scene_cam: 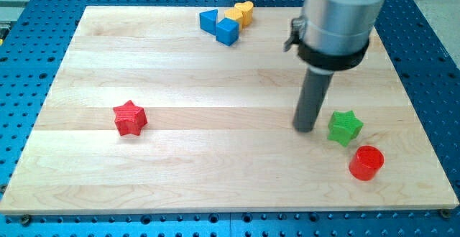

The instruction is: Push the red star into the green star

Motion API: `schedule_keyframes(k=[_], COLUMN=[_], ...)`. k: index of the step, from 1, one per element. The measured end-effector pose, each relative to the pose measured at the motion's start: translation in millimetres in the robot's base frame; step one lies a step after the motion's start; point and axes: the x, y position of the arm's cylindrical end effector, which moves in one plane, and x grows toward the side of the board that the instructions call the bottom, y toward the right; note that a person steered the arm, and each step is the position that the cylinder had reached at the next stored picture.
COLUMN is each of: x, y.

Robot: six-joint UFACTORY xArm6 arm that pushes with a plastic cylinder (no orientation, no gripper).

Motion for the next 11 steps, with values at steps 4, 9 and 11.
schedule_keyframes(k=[4, 9, 11], x=[63, -28, -56], y=[2, -257, -267])
